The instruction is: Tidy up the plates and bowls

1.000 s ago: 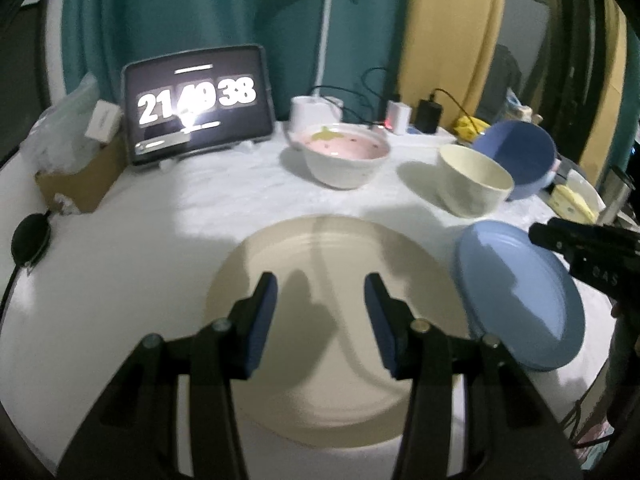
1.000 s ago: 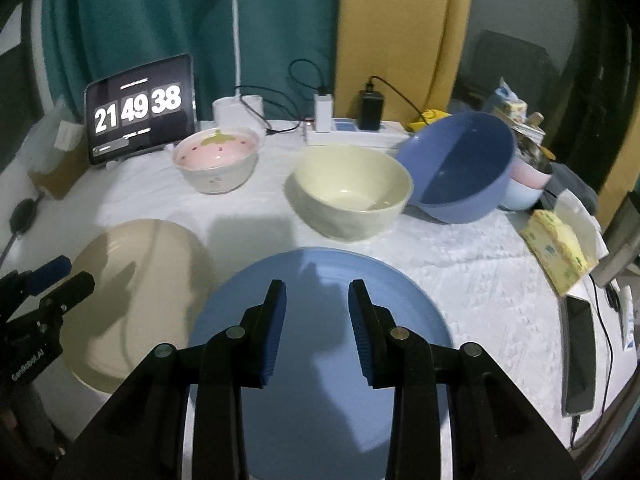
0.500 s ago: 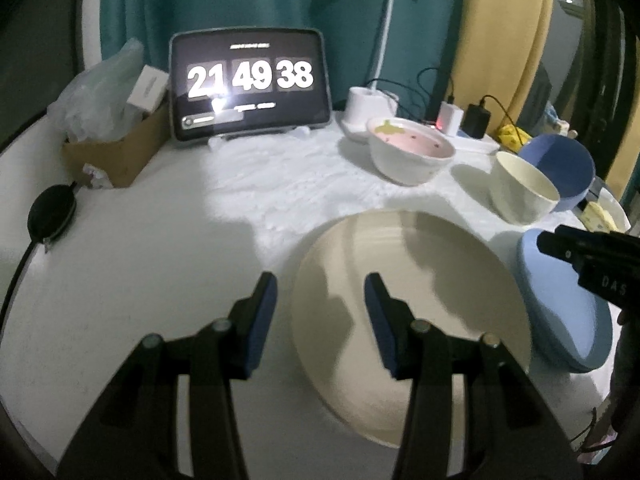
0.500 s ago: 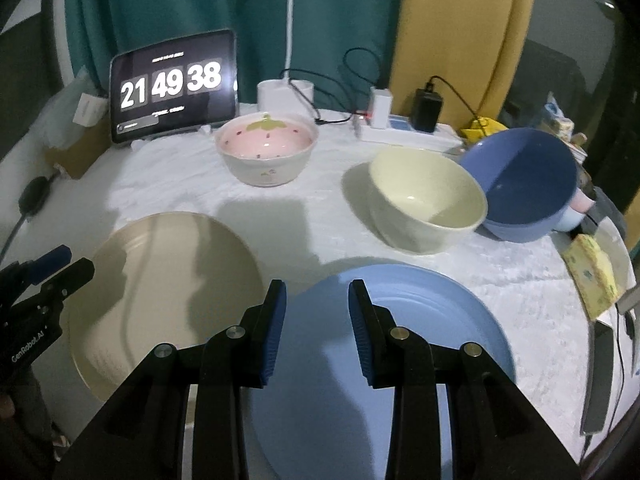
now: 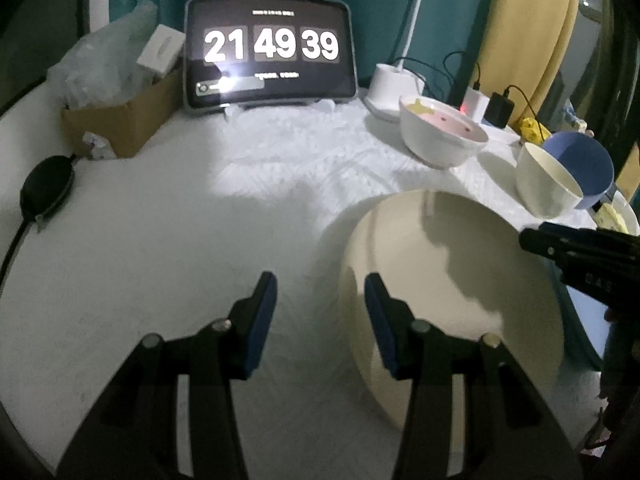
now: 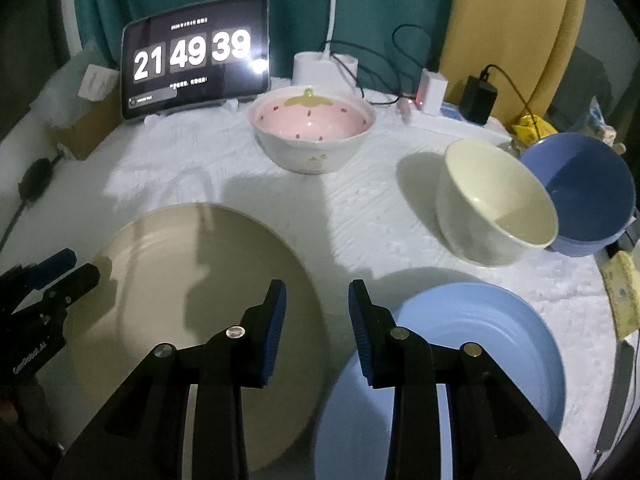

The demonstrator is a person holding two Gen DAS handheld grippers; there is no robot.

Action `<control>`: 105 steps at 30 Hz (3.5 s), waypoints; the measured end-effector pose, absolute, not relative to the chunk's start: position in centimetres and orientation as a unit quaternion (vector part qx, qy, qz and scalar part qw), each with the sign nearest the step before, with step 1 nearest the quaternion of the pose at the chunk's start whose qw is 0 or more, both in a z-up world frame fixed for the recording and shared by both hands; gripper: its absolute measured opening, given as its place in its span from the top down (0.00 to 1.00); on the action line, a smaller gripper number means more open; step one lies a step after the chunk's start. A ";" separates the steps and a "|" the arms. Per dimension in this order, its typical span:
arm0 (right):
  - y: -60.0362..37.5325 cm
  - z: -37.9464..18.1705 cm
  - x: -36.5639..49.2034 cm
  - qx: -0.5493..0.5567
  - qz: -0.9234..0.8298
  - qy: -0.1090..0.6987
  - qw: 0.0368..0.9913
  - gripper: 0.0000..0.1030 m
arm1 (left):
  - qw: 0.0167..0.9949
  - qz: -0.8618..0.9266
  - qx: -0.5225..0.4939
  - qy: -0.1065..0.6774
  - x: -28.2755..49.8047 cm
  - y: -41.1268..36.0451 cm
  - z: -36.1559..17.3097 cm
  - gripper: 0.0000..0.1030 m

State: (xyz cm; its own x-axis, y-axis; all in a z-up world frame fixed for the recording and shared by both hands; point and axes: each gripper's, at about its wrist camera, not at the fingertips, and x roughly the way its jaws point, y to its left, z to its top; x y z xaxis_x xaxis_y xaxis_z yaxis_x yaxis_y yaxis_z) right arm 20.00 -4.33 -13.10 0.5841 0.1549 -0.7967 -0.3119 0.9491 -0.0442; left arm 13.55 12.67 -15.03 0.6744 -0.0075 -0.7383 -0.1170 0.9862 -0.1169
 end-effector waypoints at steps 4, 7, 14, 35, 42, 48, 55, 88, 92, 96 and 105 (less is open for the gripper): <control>-4.0 -13.5 20.5 -0.091 0.133 0.445 0.881 0.67 | 0.907 0.026 -0.076 0.414 14.1 12.5 -15.7 0.54; -3.7 -13.9 20.8 -0.094 0.134 0.453 0.877 0.67 | 0.903 0.023 -0.080 0.422 14.4 12.6 -16.1 0.54; -2.8 -14.9 21.0 -0.111 0.130 0.467 0.868 0.67 | 0.903 0.018 -0.075 0.423 14.5 12.5 -16.2 0.54; -2.5 -12.3 18.4 -0.108 0.146 0.424 0.887 0.86 | 0.915 -0.010 -0.065 0.398 12.7 11.5 -14.3 0.58; -3.9 -10.8 17.3 -0.096 0.133 0.402 0.901 0.85 | 0.929 -0.024 -0.056 0.366 11.6 10.3 -11.9 0.58; -5.5 -9.3 16.3 -0.081 0.129 0.381 0.912 0.86 | 0.937 -0.030 -0.045 0.346 11.1 9.0 -10.1 0.58; -7.4 -7.9 15.4 -0.065 0.124 0.360 0.922 0.86 | 0.944 -0.037 -0.031 0.327 10.5 7.2 -8.5 0.58; -20.0 -7.1 13.9 0.014 0.070 0.336 0.939 0.85 | 0.940 -0.101 0.039 0.322 12.2 -4.6 -6.3 0.58; -21.5 -7.5 13.9 0.022 0.060 0.339 0.939 0.85 | 0.938 -0.112 0.046 0.326 12.7 -6.1 -6.6 0.58; -23.1 -8.0 14.1 0.030 0.049 0.344 0.937 0.85 | 0.934 -0.120 0.053 0.332 13.4 -7.5 -7.0 0.58; -25.0 -9.5 15.0 0.036 0.033 0.361 0.931 0.85 | 0.926 -0.126 0.065 0.350 14.8 -9.6 -8.5 0.58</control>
State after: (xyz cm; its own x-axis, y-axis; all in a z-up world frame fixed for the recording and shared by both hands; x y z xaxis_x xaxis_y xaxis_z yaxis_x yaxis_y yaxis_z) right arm 14.95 -25.04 -9.54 0.7376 0.0882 -0.6694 -0.0363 0.9952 0.0912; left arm 14.77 -9.62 -8.47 0.7239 -0.1875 -0.6639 0.2782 0.9600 0.0322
